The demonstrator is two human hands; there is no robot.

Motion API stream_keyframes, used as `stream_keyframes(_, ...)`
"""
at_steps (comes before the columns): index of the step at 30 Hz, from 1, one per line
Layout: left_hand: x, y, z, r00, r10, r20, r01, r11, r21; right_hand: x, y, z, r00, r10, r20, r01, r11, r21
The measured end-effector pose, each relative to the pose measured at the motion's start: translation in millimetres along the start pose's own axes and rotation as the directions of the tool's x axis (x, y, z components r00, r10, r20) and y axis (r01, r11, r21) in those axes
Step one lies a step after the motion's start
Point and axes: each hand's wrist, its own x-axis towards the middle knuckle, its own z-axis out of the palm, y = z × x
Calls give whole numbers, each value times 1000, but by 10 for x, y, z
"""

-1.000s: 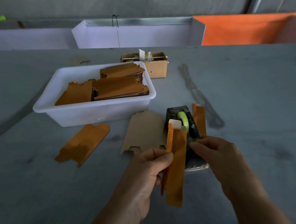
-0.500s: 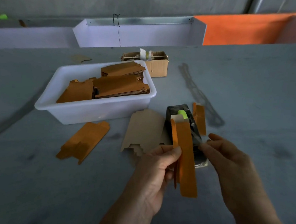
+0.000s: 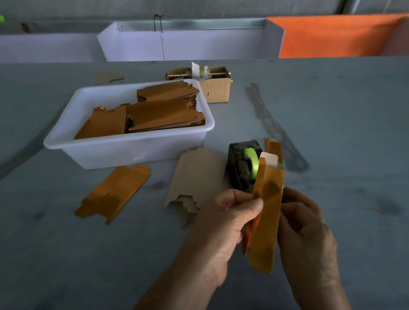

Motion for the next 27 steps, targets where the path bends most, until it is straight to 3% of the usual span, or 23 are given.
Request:
stream_keyframes(4,4,35,13,1000,0,-6,0,1000,30,-10,6,2,999,-27,18,28,999,-34)
stream_keyframes(9,-10,42,20,1000,-6,-29,9,995,103,10,-28,14,963,-270,0,263,936,-233)
stream_keyframes(13,-24,60,28,999,-8,-36,13,992,126,58,-2,-17,949,-314,-15,289,891,-349)
stream_keyframes(15,-29,81,31,999,-30,-30,33,993,112,80,50,-108,975,-223,-14,211,937,-279)
stream_keyframes(20,56,135,32,995,-92,-24,93,994,58,100,-6,-407,999,-21,50,13,988,157)
stream_keyframes(23,60,170,40,991,-137,15,137,989,-60,59,-227,-493,960,-123,250,31,939,342)
stream_keyframes(27,21,175,21,986,-152,65,157,984,-86,95,-339,-460,882,-231,411,90,938,334)
